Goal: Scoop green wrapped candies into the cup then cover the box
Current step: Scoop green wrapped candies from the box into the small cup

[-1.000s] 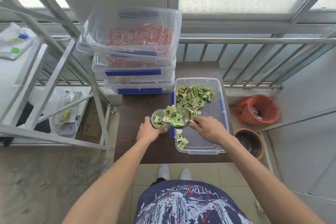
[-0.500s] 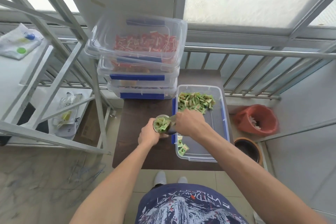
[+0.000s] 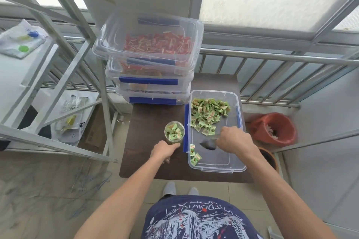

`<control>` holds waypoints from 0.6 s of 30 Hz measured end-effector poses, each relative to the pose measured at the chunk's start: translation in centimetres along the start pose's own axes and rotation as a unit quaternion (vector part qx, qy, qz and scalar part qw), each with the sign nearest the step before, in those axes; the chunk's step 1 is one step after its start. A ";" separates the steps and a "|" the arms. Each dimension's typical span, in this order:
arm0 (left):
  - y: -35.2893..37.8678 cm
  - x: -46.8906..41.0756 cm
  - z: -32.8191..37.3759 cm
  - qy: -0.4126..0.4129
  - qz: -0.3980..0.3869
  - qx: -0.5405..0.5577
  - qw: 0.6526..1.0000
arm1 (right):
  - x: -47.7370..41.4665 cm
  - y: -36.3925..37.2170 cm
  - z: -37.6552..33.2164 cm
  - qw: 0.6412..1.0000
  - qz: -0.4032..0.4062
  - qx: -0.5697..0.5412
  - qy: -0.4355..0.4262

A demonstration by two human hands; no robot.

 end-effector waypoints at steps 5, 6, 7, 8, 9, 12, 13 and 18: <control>2.9 0.8 1.4 0.018 -0.155 0.071 0.985 | -2.2 4.7 0.5 0.997 -0.069 0.030 0.025; 3.3 0.7 1.8 0.038 -0.151 0.075 0.985 | -2.5 5.4 0.2 0.996 -0.075 0.038 0.022; 3.6 0.5 2.3 0.062 -0.143 0.071 0.985 | -2.7 6.0 -0.1 0.995 -0.082 0.047 0.019; 3.8 0.5 2.6 0.083 -0.132 0.060 0.986 | -3.0 6.5 -0.4 0.995 -0.086 0.052 0.016; 4.0 0.4 2.8 0.097 -0.118 0.046 0.987 | -3.2 6.9 -0.6 0.995 -0.087 0.053 0.013; 4.6 -0.1 2.3 0.102 -0.110 0.042 0.988 | -3.5 7.6 -1.2 0.996 -0.077 0.041 0.003; 4.7 -0.1 2.1 0.098 -0.117 0.051 0.987 | -3.4 7.8 -1.5 0.997 -0.071 0.035 -0.003; 5.4 -0.3 1.1 0.103 -0.131 0.085 0.982 | -2.9 8.9 -2.1 1.000 -0.025 0.011 -0.013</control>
Point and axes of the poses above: each hand's wrist, its own x-axis away from the middle knuckle, its own y-axis out of the palm, z = x × y, the point moved 3 cm from there along -x, towards the middle knuckle, and after that the axes turned 11 degrees about y, right-handed, at the moved point
